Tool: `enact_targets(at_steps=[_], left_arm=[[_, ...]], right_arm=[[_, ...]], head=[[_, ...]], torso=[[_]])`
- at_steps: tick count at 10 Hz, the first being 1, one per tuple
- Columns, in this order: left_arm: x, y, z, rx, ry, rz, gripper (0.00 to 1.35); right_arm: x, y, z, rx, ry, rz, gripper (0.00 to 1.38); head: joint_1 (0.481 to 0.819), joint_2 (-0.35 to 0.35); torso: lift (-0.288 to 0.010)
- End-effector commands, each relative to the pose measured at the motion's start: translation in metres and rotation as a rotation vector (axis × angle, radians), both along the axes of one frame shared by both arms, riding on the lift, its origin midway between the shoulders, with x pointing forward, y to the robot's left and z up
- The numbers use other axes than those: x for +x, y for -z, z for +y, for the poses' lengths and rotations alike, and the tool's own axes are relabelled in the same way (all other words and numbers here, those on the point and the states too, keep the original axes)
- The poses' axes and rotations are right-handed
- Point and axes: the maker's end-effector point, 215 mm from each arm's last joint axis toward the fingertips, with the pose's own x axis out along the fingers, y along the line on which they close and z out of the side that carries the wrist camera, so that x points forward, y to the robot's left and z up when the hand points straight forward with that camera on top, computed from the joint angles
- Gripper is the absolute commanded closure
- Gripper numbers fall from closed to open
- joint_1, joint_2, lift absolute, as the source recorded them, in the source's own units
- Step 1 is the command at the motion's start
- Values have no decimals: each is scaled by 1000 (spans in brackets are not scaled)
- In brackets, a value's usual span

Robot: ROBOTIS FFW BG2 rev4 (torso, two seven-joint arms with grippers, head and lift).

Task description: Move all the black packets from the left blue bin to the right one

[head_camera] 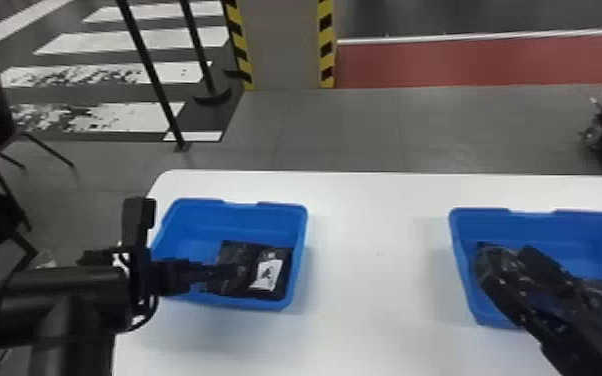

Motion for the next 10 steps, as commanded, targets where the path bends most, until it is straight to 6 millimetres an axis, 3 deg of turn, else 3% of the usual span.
enact_targets(at_steps=[1,2,3,4,6,7,10], left_arm=[[1,1,6,14,-14,4,217],[2,10,6,14,-15,20,226],[8,22,1,0,0,40,332],[9,31,-4,-2,15,60,582],[7,37,-1,3,7,80,860],[10,36,5,29,10,66,1184],[21,10,9,28,61,-37,1204]], right_arm=[[0,1,0,3,1,3,309],[0,1,0,5,1,3,309],[0,1,1,5,0,3,309],[0,2,0,7,0,6,309],[0,1,0,12,0,3,309],[-1,2,0,19,1,7,309],[-1,-1,3,22,-6,2,309]], head=[[695,172],[695,179],[695,181],[695,180],[695,171],[695,172],[695,179]], torso=[[-110],[-110],[-110],[-110],[-110],[-110],[-110]])
